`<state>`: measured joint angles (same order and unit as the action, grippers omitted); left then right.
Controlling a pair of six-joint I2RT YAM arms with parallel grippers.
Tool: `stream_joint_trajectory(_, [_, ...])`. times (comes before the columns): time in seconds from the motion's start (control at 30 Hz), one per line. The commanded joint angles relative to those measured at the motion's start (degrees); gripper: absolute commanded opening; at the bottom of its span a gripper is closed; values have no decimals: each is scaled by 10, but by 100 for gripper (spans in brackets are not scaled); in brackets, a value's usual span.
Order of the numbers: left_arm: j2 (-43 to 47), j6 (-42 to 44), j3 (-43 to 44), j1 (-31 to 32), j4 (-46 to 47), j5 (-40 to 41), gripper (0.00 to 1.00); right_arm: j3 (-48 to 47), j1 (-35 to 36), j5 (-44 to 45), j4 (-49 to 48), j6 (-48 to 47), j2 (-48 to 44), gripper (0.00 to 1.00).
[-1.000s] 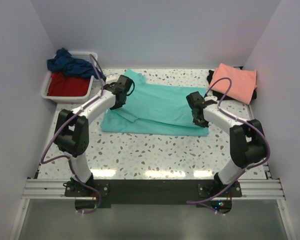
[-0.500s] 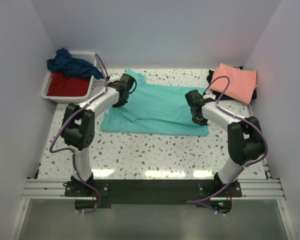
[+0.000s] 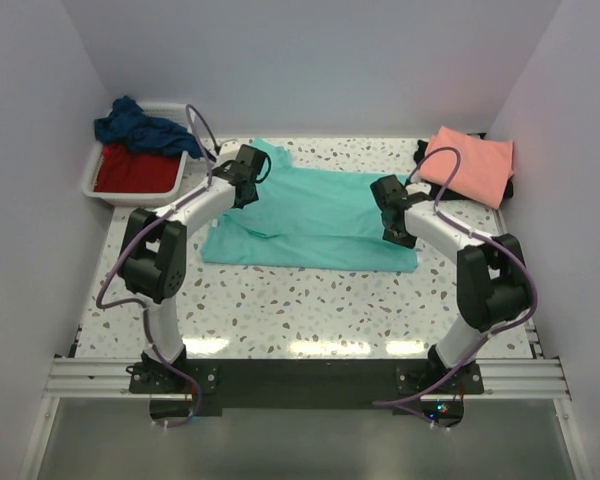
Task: Fold and stack the t-shirts
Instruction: Fold the tshirt
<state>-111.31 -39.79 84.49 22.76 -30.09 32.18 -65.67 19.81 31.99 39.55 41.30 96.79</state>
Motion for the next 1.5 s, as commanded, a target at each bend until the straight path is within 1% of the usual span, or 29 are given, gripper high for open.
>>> stream_joint_trajectory(0.0, [57,16,-5,-5,28,-18,52,-17,-2,17,-7,-10,-39,39])
stream_joint_trajectory(0.07, [63,28,-12,-4,15,-39,52,-15,-1,12,-9,-17,-47,39])
stream_joint_trajectory(0.1, [71,39,-21,-4,15,-72,52,-15,-1,12,-9,-20,-49,39])
stream_joint_trajectory(0.13, [73,51,-22,-3,15,-88,52,-15,-1,11,-7,-22,-51,39])
stream_joint_trajectory(0.17, [73,56,-22,-2,-13,-98,51,-14,-2,9,-7,-25,-53,39])
stream_joint_trajectory(0.2, [75,66,-26,-1,-22,-122,51,-13,-1,8,-9,-27,-56,39])
stream_joint_trajectory(0.23, [74,71,-25,3,-54,-125,50,-12,-2,6,-11,-28,-57,38])
stream_joint_trajectory(0.33, [79,75,-39,19,-95,-112,50,-9,-1,-3,-15,-32,-56,39])
stream_joint_trajectory(0.43, [96,73,-70,33,-100,-122,49,-7,-1,-10,-19,-36,-51,38])
stream_joint_trajectory(0.5, [109,73,-95,36,-90,-143,47,-7,-1,-15,-21,-38,-49,38])
stream_joint_trajectory(0.67, [97,71,-110,37,-76,-164,44,-9,0,-19,-25,-43,-47,39])
stream_joint_trajectory(0.87, [44,72,-90,36,-56,-171,43,-12,0,-18,-23,-46,-45,38])
stream_joint_trajectory(1.07, [-7,78,-36,36,-61,-166,42,-21,-1,-12,-15,-50,-47,39])
stream_joint_trajectory(1.23, [-19,83,-17,36,-50,-143,42,-24,-1,-10,-14,-51,-48,39])
stream_joint_trajectory(1.4, [-26,84,23,36,-56,-116,43,-25,-2,-9,-14,-52,-43,39])
stream_joint_trajectory(1.47, [-24,90,30,36,-44,-116,43,-26,-2,-7,-14,-51,-42,39])
